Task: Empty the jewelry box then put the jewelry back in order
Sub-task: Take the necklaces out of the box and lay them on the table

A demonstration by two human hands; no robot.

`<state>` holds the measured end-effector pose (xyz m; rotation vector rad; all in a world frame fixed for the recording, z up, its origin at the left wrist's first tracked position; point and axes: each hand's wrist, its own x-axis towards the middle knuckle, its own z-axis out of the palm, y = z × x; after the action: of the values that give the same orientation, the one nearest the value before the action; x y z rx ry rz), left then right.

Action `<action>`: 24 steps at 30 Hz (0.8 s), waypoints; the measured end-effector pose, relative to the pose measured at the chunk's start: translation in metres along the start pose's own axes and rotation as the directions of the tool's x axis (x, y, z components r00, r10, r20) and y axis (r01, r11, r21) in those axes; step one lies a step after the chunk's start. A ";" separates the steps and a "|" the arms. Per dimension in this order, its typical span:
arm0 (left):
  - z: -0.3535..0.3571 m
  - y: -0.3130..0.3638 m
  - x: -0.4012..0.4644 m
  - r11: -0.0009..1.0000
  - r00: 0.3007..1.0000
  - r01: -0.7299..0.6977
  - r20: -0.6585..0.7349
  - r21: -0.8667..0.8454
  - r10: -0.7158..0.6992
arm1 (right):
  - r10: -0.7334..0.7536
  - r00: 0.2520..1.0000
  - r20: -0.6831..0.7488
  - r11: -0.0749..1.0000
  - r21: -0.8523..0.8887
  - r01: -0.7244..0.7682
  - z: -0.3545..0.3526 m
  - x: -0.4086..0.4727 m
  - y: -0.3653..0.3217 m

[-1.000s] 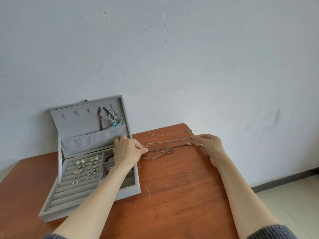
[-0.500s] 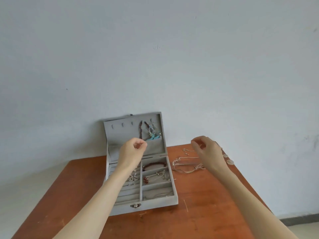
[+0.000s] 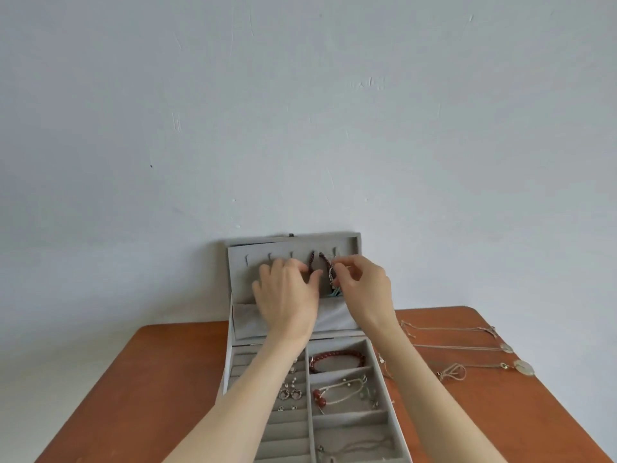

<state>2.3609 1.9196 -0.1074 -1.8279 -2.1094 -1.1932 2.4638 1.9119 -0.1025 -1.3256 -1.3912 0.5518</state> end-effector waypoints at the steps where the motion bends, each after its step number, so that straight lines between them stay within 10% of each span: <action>1: 0.003 0.000 0.000 0.999 1.000 -0.014 -0.015 0.029 0.014 | 0.006 1.000 -0.017 1.000 0.006 -0.006 0.003 0.000 0.003; 6: 0.003 -0.002 0.003 0.990 0.993 -0.119 -0.019 0.074 0.121 | -0.029 0.998 -0.062 0.999 0.012 0.030 -0.001 0.009 0.004; 15: -0.045 0.033 0.041 0.887 0.959 -0.243 0.038 -0.393 0.280 | -0.102 0.994 -0.025 0.992 0.074 0.104 -0.006 0.010 -0.005; 24: -0.086 0.056 0.029 0.716 0.972 -0.117 0.069 -0.688 0.225 | -0.077 0.983 0.167 0.880 0.474 -0.012 -0.031 -0.004 -0.026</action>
<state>2.3680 1.8886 -0.0051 -2.3897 -1.5940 -2.0254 2.4803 1.8906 -0.0722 -0.8680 -1.3094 0.9434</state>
